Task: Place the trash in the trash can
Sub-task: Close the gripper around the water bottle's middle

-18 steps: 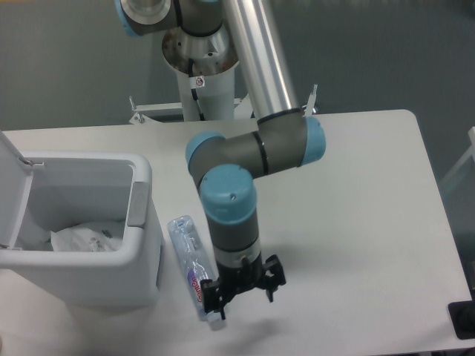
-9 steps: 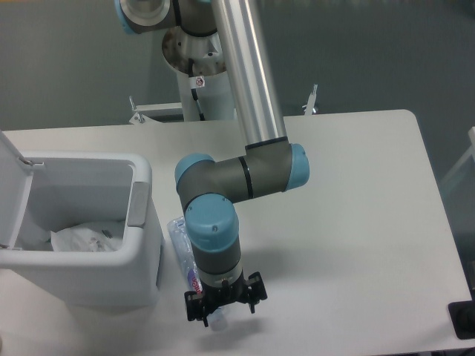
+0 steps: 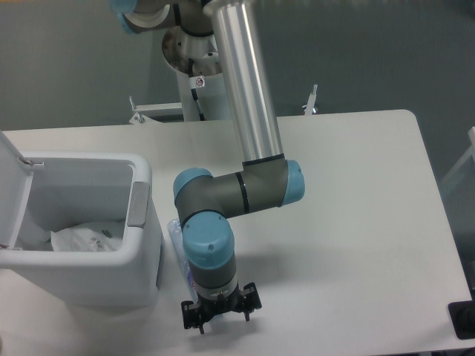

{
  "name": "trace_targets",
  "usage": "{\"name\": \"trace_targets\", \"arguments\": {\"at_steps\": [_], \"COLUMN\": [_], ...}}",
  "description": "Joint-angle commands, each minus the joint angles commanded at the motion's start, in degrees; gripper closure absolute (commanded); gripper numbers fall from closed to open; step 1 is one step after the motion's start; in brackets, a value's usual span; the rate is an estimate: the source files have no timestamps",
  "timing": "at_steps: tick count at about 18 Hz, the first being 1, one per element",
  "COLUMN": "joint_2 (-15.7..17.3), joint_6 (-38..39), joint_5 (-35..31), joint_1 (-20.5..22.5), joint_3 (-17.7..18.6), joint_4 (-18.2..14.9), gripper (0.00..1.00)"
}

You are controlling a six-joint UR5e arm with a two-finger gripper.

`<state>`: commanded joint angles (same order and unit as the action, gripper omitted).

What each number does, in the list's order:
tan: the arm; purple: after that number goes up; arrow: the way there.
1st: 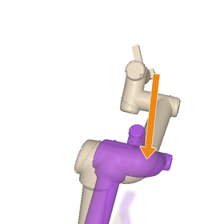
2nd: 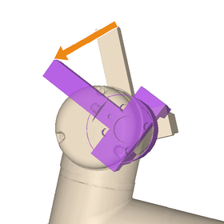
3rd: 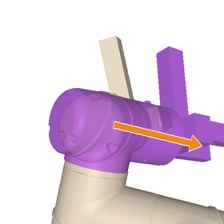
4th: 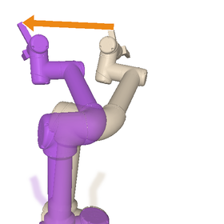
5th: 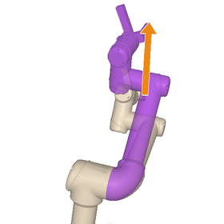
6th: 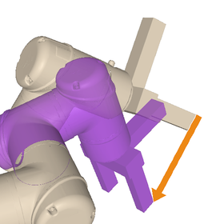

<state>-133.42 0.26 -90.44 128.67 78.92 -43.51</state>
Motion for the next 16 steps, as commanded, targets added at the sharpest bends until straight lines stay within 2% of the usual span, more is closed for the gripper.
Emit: {"name": "trace_targets", "arguments": {"at_steps": [2,10,12,15,16], "joint_2": [-0.26,-0.79,-0.7,-0.35,-0.18], "joint_6": [0.0,1.14,1.23,1.49,1.67], "joint_5": [-0.09,-0.26,-0.26,-0.18,-0.26], "joint_1": [-0.09,-0.79,-0.79,-0.88,-0.88], "joint_3": [0.09,0.44,0.7,0.71,0.88], "joint_4": [-0.09,-0.09,-0.09,-0.09,-0.09], "gripper": [0.04,0.28,0.32,0.46,0.48]}}
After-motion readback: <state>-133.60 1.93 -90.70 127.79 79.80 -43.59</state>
